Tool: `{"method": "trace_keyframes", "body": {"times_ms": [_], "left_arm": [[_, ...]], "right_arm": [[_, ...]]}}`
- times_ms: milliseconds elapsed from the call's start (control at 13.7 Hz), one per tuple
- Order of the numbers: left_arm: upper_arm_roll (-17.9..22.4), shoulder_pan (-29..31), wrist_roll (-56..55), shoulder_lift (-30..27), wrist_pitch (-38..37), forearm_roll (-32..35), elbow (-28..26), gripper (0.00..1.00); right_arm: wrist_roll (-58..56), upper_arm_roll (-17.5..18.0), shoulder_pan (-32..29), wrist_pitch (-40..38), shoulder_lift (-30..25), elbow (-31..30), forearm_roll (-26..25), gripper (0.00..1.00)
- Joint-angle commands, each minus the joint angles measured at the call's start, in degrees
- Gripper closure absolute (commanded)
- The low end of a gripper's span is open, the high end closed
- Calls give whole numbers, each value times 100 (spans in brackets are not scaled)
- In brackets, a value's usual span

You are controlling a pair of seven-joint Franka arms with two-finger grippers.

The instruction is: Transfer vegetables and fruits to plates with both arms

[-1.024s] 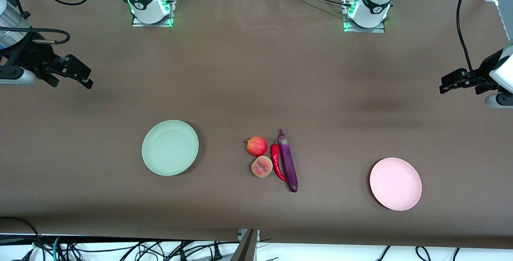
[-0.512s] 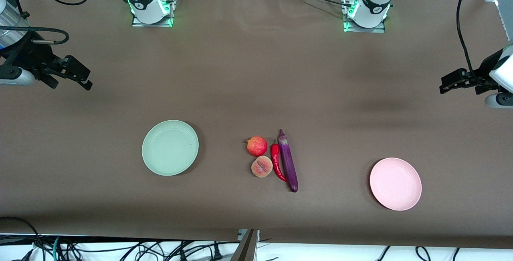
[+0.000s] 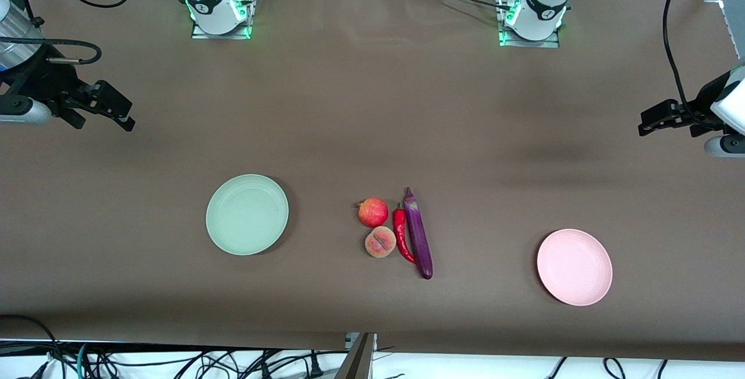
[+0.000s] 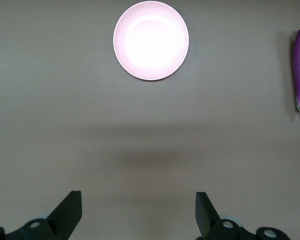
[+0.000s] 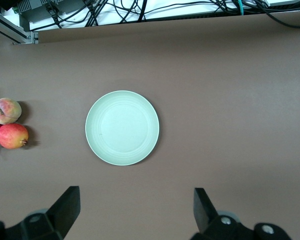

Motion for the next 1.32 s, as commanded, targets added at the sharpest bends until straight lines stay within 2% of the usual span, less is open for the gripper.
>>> {"method": "trace_keyframes", "body": {"times_ms": [0, 585, 951, 1098, 1244], "left_arm": [[11, -21, 87, 85, -150, 48, 202, 0], [11, -30, 87, 103, -150, 39, 201, 0], [11, -38, 104, 305, -141, 48, 201, 0], [-24, -56, 96, 532, -124, 31, 201, 0], [-111, -109, 17, 822, -89, -380, 210, 0]], "right_arm": [[11, 36, -36, 43, -2, 13, 93, 0], [11, 9, -53, 35, -2, 4, 93, 0], [11, 27, -45, 0, -2, 4, 93, 0], [11, 27, -45, 43, -2, 13, 84, 0], [-41, 27, -45, 35, -2, 13, 84, 0]]}}
